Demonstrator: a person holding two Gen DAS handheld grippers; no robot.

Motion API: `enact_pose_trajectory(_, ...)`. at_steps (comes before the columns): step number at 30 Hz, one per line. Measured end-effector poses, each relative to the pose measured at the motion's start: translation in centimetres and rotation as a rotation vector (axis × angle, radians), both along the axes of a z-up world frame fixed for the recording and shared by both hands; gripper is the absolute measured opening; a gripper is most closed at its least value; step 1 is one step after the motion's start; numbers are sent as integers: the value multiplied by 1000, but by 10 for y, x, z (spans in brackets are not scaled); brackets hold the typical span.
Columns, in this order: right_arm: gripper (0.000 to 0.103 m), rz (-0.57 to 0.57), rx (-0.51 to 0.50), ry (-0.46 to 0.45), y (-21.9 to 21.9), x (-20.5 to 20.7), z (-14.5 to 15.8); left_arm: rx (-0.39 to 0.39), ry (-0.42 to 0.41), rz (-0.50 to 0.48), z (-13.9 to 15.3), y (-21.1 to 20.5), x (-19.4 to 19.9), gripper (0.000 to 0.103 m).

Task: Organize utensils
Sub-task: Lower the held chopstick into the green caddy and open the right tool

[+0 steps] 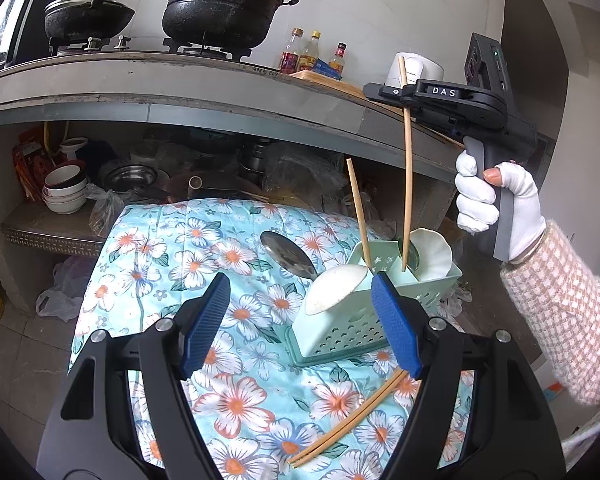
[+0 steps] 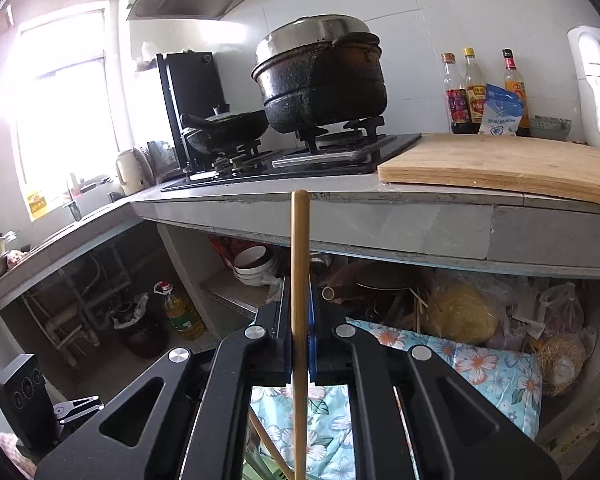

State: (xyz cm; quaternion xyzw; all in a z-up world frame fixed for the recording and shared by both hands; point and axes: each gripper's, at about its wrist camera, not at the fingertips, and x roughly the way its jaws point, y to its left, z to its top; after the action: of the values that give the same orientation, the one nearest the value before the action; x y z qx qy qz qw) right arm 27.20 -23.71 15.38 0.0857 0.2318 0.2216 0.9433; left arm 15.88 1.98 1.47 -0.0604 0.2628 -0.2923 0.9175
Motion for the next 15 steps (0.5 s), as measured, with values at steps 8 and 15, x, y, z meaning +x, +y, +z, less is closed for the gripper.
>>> enact_pose_trajectory(8, 6, 25, -95, 16, 15, 0, -23, -2, 2, 10, 0, 4, 1, 69)
enact_pose_trajectory(15, 29, 32, -141, 8, 15, -8, -19, -5, 5, -2, -1, 1, 1, 69)
